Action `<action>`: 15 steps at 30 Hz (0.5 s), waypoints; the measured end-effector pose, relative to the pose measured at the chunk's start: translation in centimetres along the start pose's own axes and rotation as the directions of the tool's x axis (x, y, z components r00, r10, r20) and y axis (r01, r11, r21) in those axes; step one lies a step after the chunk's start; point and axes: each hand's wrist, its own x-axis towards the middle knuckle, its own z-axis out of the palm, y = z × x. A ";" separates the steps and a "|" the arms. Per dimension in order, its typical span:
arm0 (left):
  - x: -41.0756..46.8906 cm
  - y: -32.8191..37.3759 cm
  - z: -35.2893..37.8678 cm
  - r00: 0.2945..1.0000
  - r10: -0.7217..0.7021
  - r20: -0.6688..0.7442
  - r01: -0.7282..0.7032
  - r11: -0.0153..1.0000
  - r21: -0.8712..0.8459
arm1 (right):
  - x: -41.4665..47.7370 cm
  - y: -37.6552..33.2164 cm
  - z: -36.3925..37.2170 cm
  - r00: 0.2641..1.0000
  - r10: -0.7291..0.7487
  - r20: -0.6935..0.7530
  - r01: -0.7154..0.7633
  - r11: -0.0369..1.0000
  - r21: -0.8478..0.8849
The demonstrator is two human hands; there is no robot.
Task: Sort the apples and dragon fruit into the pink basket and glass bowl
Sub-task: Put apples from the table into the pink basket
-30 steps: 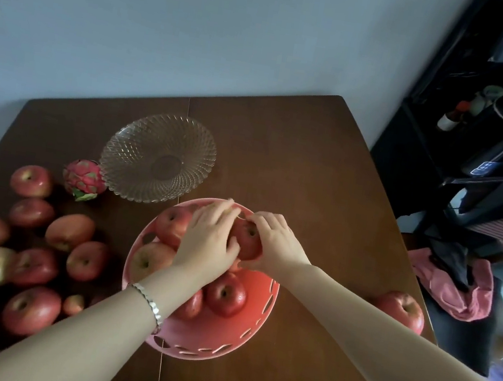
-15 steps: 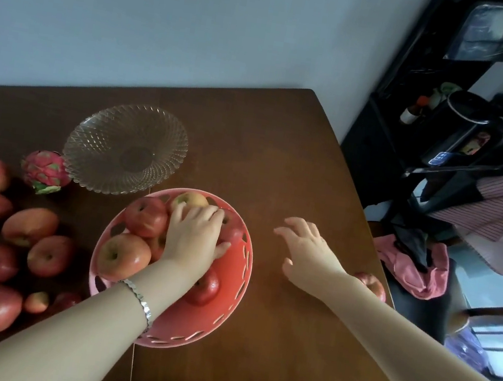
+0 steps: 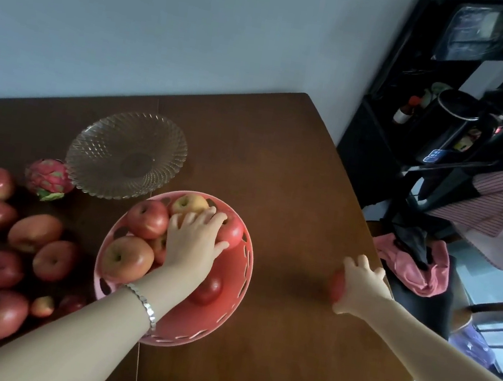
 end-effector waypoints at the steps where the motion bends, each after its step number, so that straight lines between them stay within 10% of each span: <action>1: 0.0 -0.1 0.0 1.000 0.001 0.000 -0.001 1.000 -0.023 | -0.5 -0.8 -0.8 0.999 -0.032 -0.032 0.035 0.993 0.108; 5: 0.1 -0.3 -0.5 0.999 0.007 0.050 -0.003 0.996 -0.087 | -4.6 -6.1 -4.6 0.935 -0.245 -0.256 0.335 0.848 0.411; 15: 0.7 -1.9 -1.3 0.987 0.089 0.137 -0.067 0.985 -0.160 | -4.8 -15.2 0.9 0.887 -0.424 -0.181 0.456 0.867 0.201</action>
